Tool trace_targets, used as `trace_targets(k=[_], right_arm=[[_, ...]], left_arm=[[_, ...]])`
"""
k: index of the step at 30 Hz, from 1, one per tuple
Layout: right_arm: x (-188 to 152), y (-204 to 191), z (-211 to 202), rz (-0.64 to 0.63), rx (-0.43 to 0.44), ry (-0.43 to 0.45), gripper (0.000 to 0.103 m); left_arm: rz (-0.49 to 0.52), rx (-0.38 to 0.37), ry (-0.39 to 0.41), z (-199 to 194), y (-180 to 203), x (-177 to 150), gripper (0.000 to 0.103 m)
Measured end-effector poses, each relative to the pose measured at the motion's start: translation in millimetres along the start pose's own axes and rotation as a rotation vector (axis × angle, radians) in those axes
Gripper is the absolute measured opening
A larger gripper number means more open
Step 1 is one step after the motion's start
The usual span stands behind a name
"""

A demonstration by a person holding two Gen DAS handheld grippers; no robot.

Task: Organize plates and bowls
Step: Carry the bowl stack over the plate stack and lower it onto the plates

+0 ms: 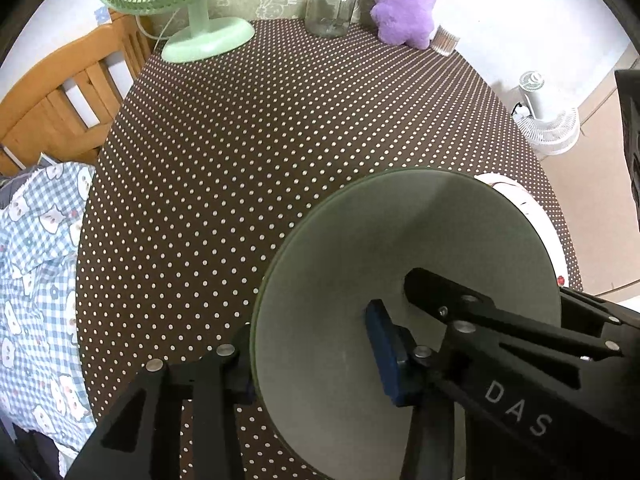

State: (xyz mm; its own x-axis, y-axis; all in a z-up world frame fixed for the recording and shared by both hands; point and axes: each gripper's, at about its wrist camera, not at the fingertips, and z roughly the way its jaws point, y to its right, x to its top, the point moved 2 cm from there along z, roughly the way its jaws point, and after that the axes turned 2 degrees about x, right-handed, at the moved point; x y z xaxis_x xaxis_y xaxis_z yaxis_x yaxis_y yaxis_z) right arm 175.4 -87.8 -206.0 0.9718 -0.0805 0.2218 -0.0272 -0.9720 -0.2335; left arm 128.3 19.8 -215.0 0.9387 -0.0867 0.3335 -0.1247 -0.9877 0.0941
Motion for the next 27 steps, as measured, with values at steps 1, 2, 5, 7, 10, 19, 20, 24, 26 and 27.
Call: trace_targets(k=[1,2,5,7,10,19,20,24,26,27], right_arm=[[0,1,-3,0.001,0.002,0.003,0.048],[0,2,-7,0.001,0.004,0.008,0.048],[-1,8,-20,-0.004,0.008,0.025,0.048],[-1,13,-29,-0.01,0.012,0.039,0.048],[-1,21,-41,-0.023,0.016,0.051,0.048],[-1,56,-69,-0.054,0.02,0.078,0.048],[-1,62,-71,-0.056,0.02,0.078,0.048],[0,81,-76,-0.074,0.011,0.072,0.047],[1,88,-76,-0.079,0.006,0.068,0.047],[1,94,-76,-0.079,0.007,0.064,0.047]], left_arm=[[0.001,0.002,0.005,-4,3,1,0.044],[0.002,0.003,0.008,-6,5,2,0.044],[0.007,0.008,0.027,-17,14,4,0.044],[0.006,0.011,0.04,-23,22,5,0.044],[-0.005,0.015,0.052,-32,33,4,0.044],[-0.032,0.02,0.079,-40,73,3,0.044],[-0.036,0.019,0.078,-38,77,4,0.044],[-0.046,0.013,0.07,-33,96,5,0.044],[-0.05,0.013,0.067,-30,107,6,0.044],[-0.052,0.013,0.065,-27,113,6,0.044]])
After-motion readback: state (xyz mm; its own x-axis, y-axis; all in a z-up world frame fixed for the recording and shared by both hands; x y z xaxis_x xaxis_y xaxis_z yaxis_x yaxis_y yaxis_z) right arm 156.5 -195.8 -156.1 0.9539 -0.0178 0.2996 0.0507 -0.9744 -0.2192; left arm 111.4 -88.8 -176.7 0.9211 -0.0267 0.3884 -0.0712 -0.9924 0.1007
